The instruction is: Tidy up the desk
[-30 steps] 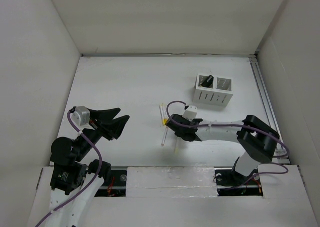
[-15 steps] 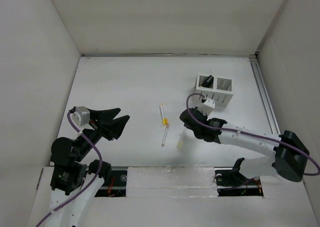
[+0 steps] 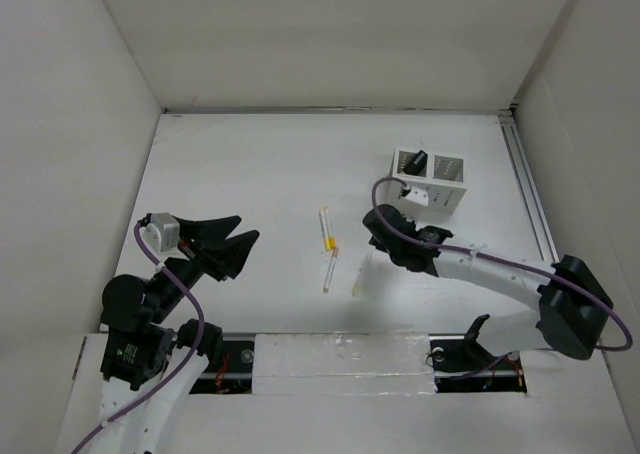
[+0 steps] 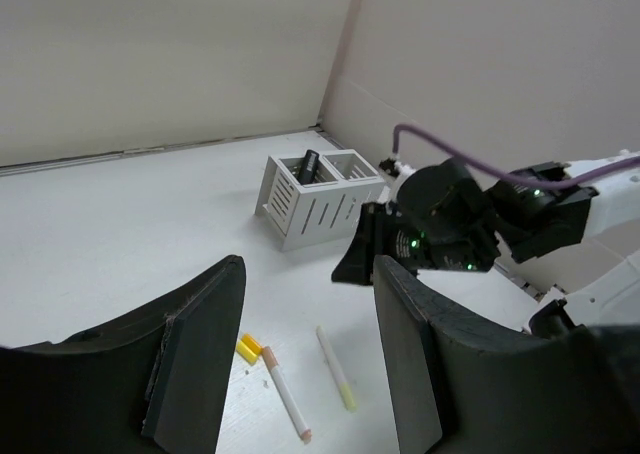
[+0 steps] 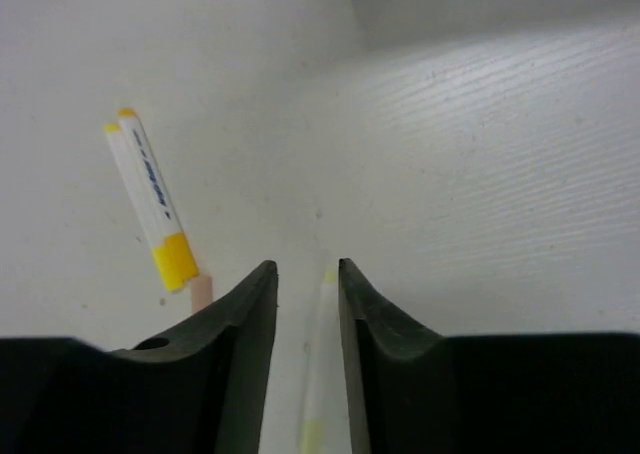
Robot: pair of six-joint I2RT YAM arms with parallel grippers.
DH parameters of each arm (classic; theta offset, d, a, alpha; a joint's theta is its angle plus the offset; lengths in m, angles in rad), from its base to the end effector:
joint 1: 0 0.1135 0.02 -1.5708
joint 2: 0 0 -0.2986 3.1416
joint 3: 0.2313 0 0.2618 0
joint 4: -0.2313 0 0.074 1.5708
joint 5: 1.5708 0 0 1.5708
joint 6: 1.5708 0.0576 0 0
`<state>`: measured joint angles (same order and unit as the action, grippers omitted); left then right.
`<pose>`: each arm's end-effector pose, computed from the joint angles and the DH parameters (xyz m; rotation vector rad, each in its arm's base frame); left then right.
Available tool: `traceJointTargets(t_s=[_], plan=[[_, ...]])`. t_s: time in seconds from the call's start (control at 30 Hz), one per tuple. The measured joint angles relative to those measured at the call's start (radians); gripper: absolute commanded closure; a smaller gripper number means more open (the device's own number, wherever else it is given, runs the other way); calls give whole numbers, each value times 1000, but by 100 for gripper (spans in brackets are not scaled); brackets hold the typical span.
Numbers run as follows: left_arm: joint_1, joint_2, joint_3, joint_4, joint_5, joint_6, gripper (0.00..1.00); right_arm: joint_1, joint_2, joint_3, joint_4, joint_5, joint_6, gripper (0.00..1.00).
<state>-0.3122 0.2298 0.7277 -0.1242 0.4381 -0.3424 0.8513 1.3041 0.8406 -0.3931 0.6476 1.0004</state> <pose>0.0324 -0.0361 0.4020 0.3778 1.2196 -0.8280 0.2071 0.1837 0.2507 0.4403 2.1819 0.2129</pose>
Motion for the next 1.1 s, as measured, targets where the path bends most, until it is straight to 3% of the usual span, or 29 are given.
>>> traceJointTargets(t_s=[0.07,0.37,0.5,0.73,0.83,1.1], plan=[[0,0,0,0,0,0,50,32,57,-7,-3,-18,10,52],[0,0,0,1,1,0,50,99,233,-39,8,-98,24,53],[0,0,-1,0,1,0,50,99,285,-17,20,-74,28,63],[0,0,-2,1,1,0,50,99,346,20,75,-44,47,92],[0,0,-2,0,1,0,50,99,344,20,77,-41,56,100],[0,0,-2,1,1,0,50,99,274,-6,52,-40,73,100]])
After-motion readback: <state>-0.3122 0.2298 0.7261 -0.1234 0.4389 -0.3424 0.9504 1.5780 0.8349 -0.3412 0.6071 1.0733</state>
